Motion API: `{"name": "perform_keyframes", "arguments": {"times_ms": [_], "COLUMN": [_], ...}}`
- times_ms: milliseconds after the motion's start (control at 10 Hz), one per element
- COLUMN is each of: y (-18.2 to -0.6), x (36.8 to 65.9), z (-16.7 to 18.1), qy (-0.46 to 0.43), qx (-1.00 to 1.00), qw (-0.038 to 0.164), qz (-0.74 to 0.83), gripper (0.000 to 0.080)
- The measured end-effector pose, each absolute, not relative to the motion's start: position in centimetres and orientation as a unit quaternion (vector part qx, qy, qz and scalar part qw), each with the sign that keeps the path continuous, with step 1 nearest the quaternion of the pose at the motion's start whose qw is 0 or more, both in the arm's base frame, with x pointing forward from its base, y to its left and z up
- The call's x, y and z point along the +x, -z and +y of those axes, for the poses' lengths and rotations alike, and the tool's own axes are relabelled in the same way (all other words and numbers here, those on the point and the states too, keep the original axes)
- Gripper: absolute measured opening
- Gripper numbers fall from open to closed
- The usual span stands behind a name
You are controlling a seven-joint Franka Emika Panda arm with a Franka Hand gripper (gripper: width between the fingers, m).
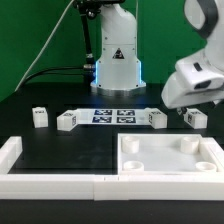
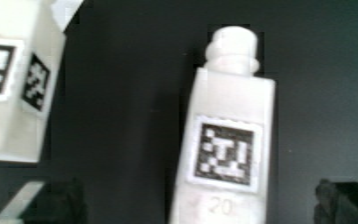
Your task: Assemble one leg
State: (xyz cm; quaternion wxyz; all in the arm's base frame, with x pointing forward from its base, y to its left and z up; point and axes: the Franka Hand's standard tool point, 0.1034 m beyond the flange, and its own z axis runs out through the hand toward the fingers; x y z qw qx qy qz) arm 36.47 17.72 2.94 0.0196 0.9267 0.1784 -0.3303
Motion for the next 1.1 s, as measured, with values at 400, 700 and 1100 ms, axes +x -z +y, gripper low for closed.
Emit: {"name": "perform_keyframes", "arguments": {"times_ms": [400, 700, 1100], "y": [-0.7, -0.4, -0.4], "x": [34.9, 34.3, 34.3], "z": [18.0, 17.1, 17.1], "qy": [0.451, 0.448, 0.448], "qx": [0.873, 0.871, 0.871], "qw": [0.038, 0.059, 0.058], "qz": [0.182, 0.194, 0.194], "gripper": [0.0649, 0.0649, 0.0387]}}
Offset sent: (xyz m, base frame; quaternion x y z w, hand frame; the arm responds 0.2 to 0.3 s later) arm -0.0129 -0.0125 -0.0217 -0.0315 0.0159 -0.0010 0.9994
